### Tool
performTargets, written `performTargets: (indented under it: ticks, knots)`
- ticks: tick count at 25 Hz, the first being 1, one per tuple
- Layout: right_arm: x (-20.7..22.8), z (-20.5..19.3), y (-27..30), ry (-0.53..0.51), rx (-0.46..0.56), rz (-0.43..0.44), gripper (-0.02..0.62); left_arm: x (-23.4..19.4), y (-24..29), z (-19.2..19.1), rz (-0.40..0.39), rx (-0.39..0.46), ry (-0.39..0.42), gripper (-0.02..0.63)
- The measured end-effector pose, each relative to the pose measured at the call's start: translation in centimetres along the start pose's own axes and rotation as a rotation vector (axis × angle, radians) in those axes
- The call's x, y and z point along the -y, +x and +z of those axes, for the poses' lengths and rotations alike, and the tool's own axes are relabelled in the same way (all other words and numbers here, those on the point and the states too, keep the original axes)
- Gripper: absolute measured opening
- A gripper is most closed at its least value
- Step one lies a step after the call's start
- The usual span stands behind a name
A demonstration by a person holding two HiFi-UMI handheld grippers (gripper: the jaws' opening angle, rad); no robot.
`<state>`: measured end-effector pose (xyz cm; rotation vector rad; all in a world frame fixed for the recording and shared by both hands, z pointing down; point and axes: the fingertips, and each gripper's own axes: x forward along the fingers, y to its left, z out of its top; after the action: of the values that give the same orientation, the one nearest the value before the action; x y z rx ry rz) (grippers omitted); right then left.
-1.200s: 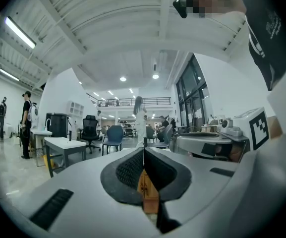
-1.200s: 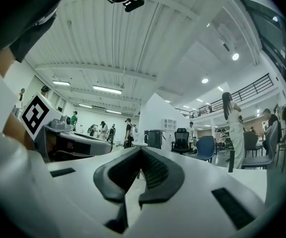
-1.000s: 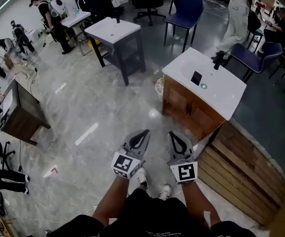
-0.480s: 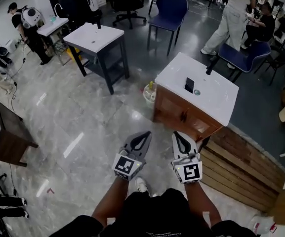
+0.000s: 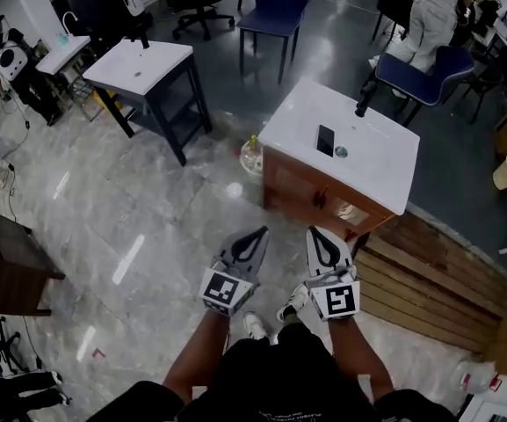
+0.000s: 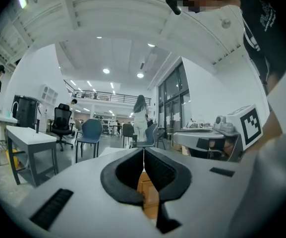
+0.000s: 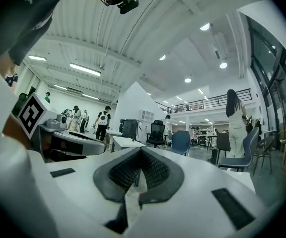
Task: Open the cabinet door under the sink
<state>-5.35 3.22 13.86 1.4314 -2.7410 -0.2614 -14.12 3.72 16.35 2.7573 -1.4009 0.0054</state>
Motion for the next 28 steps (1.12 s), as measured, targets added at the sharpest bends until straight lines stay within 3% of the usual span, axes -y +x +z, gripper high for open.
performTargets:
  ticks: [10, 18, 28]
  knots:
    - [7.3, -5.3, 3.1, 0.094, -0.036, -0.050, 0.018, -0.4, 10.1, -2.7, -0.053, -0.084, -0.011, 0.023]
    - [13.0, -10.2, 6.2, 0.121, -0.069, 0.007, 0.018, -1.1, 18.4, -6.1, -0.071, -0.169, -0.001, 0.023]
    - [16.0, -17.7, 8.9, 0.209, -0.175, -0.038, 0.018, -4.5, 23.6, -11.1, -0.072, -0.242, -0.001, 0.023]
